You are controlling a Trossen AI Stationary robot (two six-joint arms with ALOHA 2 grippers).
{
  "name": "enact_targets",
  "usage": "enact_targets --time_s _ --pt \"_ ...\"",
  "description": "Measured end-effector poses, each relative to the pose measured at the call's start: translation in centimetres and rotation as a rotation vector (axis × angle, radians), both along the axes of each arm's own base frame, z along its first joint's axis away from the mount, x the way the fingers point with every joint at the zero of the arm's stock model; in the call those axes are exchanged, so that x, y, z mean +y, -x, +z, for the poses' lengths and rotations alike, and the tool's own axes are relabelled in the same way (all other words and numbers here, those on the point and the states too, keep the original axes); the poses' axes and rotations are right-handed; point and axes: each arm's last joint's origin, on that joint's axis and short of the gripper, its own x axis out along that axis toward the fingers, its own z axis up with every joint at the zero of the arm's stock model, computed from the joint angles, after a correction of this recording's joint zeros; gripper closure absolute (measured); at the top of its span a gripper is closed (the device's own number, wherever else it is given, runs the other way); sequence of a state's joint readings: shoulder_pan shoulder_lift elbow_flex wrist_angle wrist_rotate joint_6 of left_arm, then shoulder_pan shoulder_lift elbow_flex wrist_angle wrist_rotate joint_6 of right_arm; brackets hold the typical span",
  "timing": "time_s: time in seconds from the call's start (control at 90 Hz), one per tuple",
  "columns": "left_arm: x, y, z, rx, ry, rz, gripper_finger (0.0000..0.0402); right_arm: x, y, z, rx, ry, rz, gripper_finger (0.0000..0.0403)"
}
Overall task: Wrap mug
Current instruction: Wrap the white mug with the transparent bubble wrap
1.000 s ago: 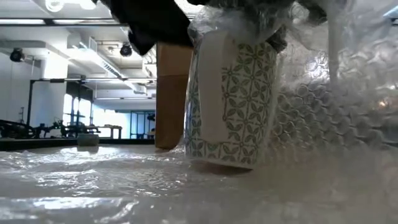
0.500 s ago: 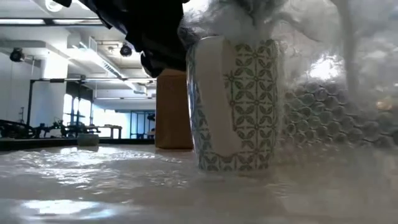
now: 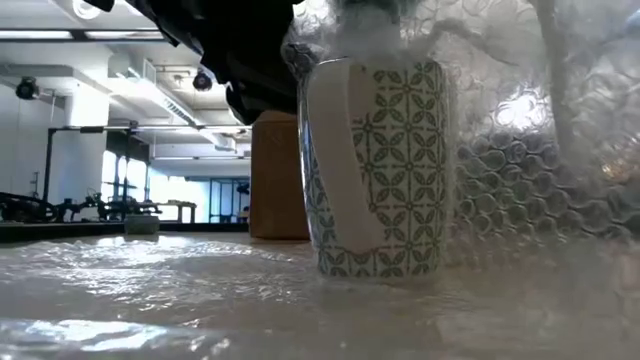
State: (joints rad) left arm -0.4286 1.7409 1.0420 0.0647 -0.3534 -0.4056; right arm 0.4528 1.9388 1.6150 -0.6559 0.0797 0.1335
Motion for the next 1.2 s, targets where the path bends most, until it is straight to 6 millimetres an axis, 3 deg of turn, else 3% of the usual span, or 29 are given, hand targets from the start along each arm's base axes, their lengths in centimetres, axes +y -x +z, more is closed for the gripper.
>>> enact_targets --time_s 0.233,0.467,0.644,0.778,0.878,1.044,1.2 --pt "0.0 0.0 0.0 -0.003 -0.005 0.000 0.0342 -1.8 -0.5 -3.2 0.149 0.086 -0.084 0.0403" --pt "-0.1 0.0 0.0 -0.004 -0.011 -0.006 0.0342 -1.8 -1.0 -5.9 0.196 0.106 -0.076 0.0403" --pt "0.0 0.0 0.0 -0.005 -0.005 -0.002 0.0342 -1.9 -0.6 -2.8 0.174 0.091 -0.071 0.0403" --pt "-0.1 0.1 0.0 -0.002 -0.007 -0.004 0.0342 -2.3 0.6 2.5 0.079 0.043 -0.082 0.0403" --pt "0.0 0.0 0.0 -0.002 -0.005 -0.006 0.0342 -2.4 1.5 3.5 0.076 0.028 -0.099 0.0403" --pt "0.0 0.0 0.1 -0.003 -0.004 -0.006 0.0342 -1.1 1.2 1.7 0.044 -0.015 -0.069 0.0403" --pt "-0.1 0.0 0.1 -0.012 0.001 -0.010 0.0342 -0.7 0.2 -3.2 0.147 0.016 -0.074 0.0403"
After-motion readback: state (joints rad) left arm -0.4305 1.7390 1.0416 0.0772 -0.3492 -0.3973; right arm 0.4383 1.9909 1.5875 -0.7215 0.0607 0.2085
